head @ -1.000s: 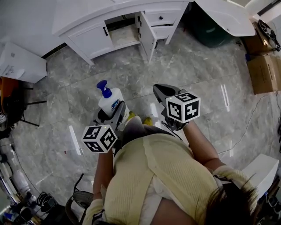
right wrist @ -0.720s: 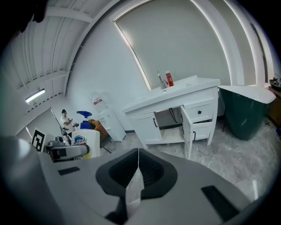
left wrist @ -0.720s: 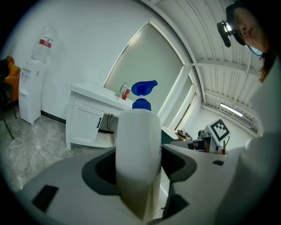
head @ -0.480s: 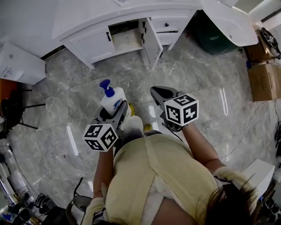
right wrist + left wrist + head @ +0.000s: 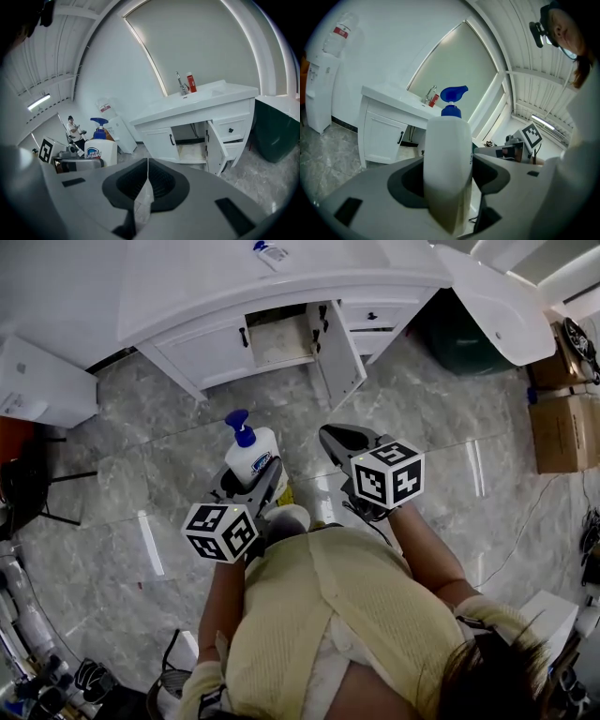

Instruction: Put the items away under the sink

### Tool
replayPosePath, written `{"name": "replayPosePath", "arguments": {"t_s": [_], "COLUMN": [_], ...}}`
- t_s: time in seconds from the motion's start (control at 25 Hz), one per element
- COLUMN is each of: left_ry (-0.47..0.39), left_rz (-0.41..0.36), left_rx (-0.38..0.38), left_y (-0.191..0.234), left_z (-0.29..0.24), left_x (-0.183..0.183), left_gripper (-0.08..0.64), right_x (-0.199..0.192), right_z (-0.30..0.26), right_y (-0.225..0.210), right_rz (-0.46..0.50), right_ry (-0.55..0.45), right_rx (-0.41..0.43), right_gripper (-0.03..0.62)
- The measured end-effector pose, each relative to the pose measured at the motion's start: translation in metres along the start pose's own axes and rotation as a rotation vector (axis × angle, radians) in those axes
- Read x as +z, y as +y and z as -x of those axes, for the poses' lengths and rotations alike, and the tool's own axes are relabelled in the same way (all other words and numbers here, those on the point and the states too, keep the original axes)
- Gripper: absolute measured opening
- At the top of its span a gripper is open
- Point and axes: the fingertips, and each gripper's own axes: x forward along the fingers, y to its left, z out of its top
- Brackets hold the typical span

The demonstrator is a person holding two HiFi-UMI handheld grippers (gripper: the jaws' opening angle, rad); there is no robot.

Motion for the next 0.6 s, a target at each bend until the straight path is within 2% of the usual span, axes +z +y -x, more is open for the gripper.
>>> {"name": "replayPosePath", "arguments": {"t_s": [0.32, 0.6], "left_ry": [0.026, 0.068], "left_rz": [0.011, -0.016], "left_rx": [-0.006, -0.014], "left_y": [0.046, 0.073], "left_z": [-0.020, -0.037], "left_x": [0.028, 0.036], "left_gripper": [0.301, 0.301], "right_x": [0.033, 0.051], "right_z": [-0.053, -0.081], "right_y": [0.001, -0.001], "right_rz": [0.014, 0.025], "right_ry": [0.019, 0.032], "right_rx": [0.031, 0.036], "right_gripper": [0.028, 0.028]}}
